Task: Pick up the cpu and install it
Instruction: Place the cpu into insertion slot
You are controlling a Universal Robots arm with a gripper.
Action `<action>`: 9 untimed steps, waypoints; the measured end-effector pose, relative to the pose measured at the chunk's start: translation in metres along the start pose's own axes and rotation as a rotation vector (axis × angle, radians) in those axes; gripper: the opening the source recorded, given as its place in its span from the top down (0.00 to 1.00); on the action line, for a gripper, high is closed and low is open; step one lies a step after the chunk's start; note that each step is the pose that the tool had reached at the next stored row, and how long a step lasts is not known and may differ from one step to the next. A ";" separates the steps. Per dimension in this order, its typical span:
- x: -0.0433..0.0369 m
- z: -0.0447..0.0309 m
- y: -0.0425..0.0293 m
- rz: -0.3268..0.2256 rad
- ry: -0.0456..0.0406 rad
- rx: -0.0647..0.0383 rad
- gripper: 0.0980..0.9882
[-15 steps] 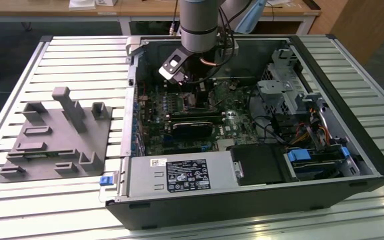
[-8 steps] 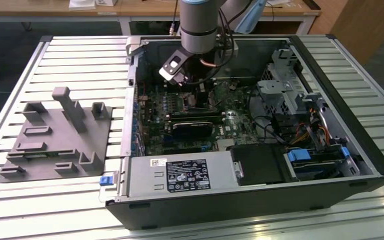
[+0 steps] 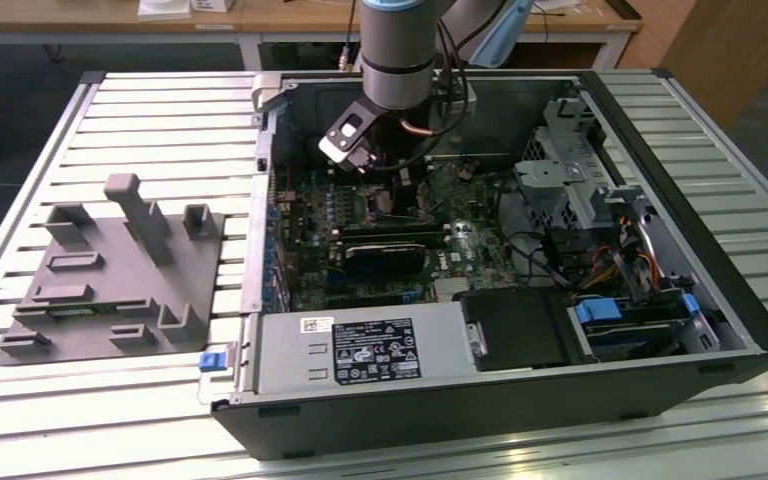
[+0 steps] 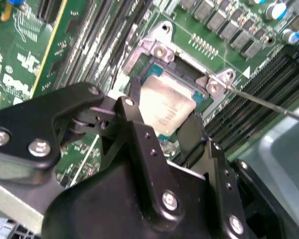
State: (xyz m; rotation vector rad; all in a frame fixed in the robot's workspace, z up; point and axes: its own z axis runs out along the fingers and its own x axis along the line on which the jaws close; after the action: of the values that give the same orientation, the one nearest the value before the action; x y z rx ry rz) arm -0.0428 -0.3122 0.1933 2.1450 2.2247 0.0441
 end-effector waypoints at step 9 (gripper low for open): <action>0.0004 0.0006 0.0001 0.000 0.0010 -0.001 0.49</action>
State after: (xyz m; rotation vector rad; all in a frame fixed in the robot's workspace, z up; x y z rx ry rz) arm -0.0426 -0.3118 0.1927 2.1452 2.2248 0.0460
